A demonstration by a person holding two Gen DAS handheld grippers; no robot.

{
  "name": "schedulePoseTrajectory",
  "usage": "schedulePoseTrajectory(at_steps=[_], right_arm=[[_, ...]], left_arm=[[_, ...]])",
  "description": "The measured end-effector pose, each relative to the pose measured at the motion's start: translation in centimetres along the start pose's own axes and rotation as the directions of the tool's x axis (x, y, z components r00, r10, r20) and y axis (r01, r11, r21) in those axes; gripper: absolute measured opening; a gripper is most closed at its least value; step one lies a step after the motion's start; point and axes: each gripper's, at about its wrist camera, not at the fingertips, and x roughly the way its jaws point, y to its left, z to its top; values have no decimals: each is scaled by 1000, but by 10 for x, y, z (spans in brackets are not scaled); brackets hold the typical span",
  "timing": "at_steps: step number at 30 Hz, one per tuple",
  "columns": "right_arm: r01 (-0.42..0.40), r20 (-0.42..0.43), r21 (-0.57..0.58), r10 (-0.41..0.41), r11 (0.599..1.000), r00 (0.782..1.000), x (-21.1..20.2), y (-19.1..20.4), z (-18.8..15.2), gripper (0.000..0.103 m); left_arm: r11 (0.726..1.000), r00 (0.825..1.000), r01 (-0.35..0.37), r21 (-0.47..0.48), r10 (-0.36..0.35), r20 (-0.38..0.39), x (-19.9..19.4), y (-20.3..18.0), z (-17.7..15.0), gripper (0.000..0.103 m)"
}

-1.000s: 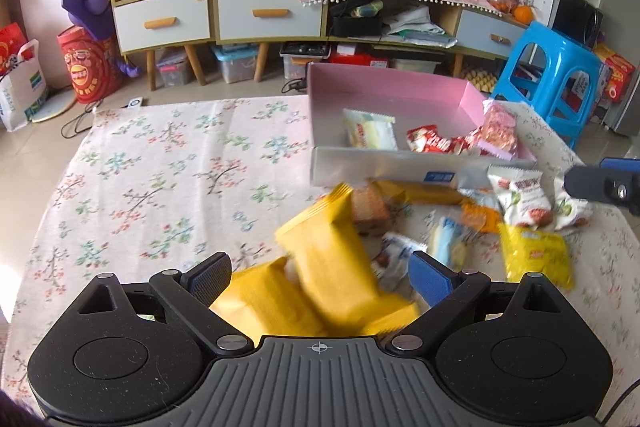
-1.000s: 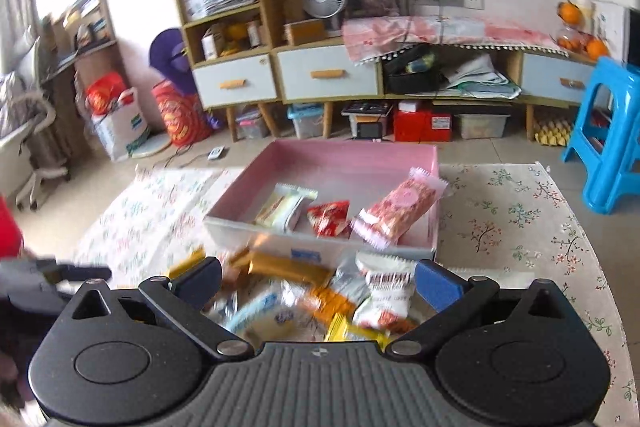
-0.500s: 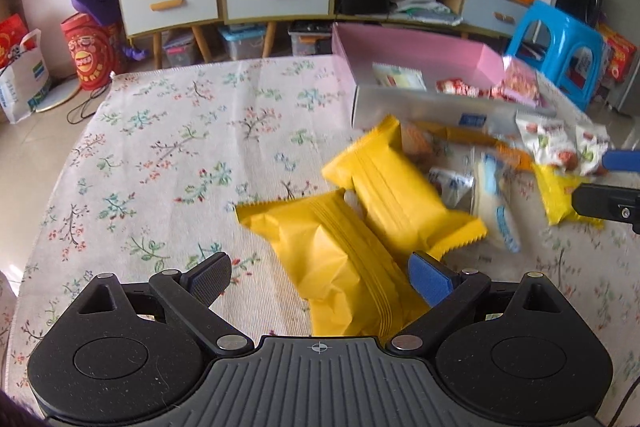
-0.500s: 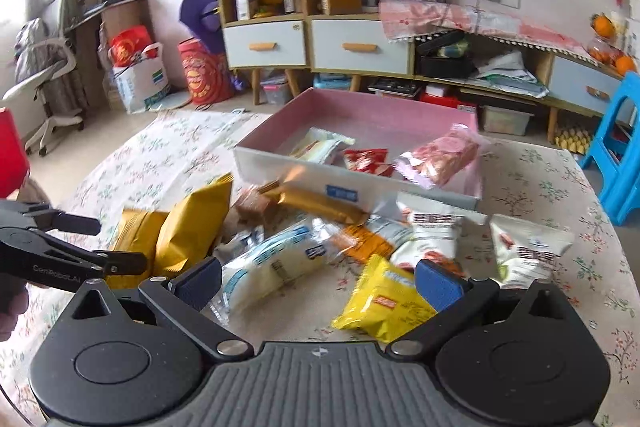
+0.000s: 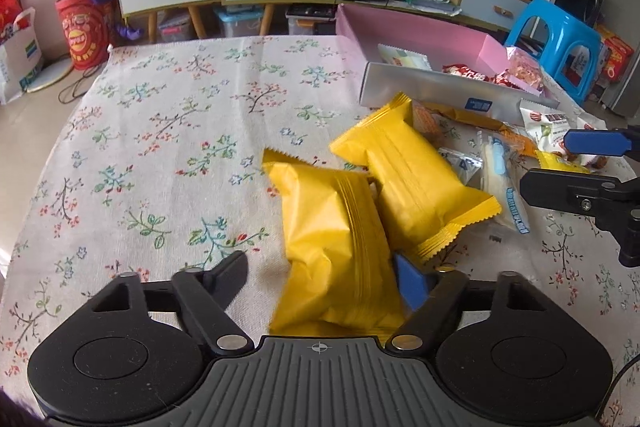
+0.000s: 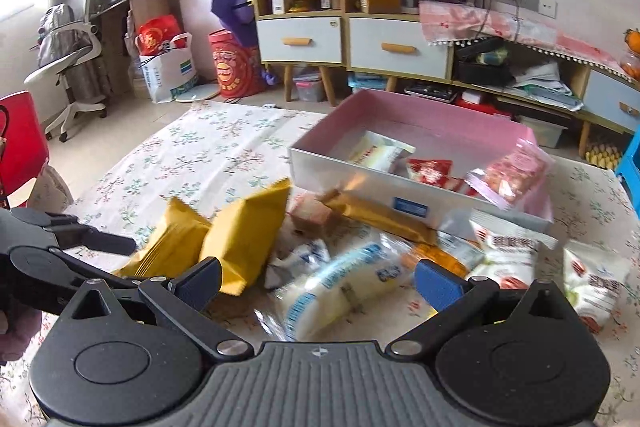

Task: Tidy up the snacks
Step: 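Move both tools back toward the yellow pastry bags on the table, then grasp a yellow pastry bag with the left tool while the right tool grasps another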

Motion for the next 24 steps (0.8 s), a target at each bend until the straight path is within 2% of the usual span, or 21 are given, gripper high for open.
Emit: schedulePoseTrajectory(at_steps=[2, 7, 16, 24], right_arm=[[-7, -1, -8, 7, 1000, 1000, 5, 6, 3, 93], [-19, -5, -32, 19, 999, 1000, 19, 23, 8, 92], [-32, -31, -56, 30, 998, 999, 39, 41, 15, 80], [-36, -79, -69, 31, 997, 996, 55, 52, 14, 64]], left_arm=[[1000, 1000, -1, -28, 1, -8, 2, 6, 0, 56], [997, 1000, -20, -74, 21, 10, -2, 19, 3, 46], [989, 999, -51, -142, 53, 10, -7, 39, 7, 42], [988, 999, -50, -144, 51, 6, -7, 39, 6, 41]])
